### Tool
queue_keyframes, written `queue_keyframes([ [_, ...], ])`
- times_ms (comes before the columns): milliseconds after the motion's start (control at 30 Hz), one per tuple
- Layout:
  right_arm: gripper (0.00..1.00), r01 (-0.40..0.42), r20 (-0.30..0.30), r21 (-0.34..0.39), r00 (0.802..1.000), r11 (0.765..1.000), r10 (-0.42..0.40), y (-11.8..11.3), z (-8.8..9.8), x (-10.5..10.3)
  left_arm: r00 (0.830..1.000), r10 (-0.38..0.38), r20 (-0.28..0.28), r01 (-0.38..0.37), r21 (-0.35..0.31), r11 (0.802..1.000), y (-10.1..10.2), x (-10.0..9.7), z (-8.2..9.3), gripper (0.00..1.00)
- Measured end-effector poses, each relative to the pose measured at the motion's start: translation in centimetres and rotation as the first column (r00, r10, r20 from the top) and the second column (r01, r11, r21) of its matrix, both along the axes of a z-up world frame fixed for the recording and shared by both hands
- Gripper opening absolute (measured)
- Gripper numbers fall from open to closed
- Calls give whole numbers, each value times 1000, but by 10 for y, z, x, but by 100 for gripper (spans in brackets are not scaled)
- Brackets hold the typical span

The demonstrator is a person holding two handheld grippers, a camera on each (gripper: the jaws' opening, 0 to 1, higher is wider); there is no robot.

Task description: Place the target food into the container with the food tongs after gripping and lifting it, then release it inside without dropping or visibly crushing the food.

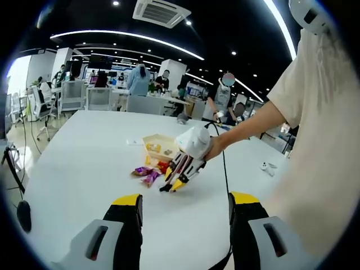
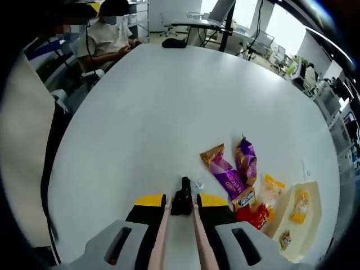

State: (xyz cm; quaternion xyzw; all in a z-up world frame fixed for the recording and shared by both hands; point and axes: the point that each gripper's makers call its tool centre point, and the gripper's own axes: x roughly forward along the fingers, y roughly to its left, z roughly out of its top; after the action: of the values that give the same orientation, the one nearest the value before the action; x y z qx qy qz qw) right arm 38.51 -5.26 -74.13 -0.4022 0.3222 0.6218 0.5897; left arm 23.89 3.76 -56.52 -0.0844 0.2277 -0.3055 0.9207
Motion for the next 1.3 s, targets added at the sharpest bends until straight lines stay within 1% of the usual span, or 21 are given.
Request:
queue_keyframes([
  [67, 20, 24, -5, 9, 1000, 1000, -24, 0, 0, 1, 1000, 3, 1, -3, -1, 1000, 1, 0, 0, 61],
  [133, 20, 58, -22, 15, 998, 998, -57, -1, 0, 2, 1000, 4, 1, -4, -1, 1000, 1, 0, 0, 61],
  [300, 19, 85, -31, 20, 996, 996, -84, -3, 1, 1, 1000, -1, -1, 1, 0, 1000, 1, -1, 0, 61],
  [500, 20, 133, -41, 52, 991, 990, -131, -4, 10, 4, 1000, -10, 1, 10, -1, 1000, -1, 0, 0, 61],
  [767, 20, 165, -35, 86, 986, 983, -163, -3, 23, 10, 1000, -18, 8, 18, -2, 1000, -1, 1, 3, 61],
  [900, 20, 182, -28, 108, 983, 977, -180, -2, 33, 15, 1000, -25, 18, 25, -4, 1000, -2, 3, 6, 63],
  [1000, 20, 198, -17, 127, 980, 972, -197, -2, 41, 22, 999, -32, 22, 32, 1, 999, -3, 4, 8, 63],
  [1033, 20, 209, -10, 138, 978, 968, -210, -3, 45, 27, 999, -35, 23, 35, 2, 999, -3, 4, 8, 63],
  [1233, 20, 240, 11, 162, 969, 957, -245, -6, 57, 42, 999, -39, 27, 39, 9, 999, -2, 6, 9, 66],
  [1267, 20, 261, 23, 176, 963, 949, -269, -9, 64, 51, 999, -40, 29, 39, 13, 999, -2, 8, 9, 67],
  [1300, 20, 265, 28, 179, 961, 947, -275, -11, 67, 54, 999, -36, 30, 36, 15, 999, -1, 9, 9, 69],
])
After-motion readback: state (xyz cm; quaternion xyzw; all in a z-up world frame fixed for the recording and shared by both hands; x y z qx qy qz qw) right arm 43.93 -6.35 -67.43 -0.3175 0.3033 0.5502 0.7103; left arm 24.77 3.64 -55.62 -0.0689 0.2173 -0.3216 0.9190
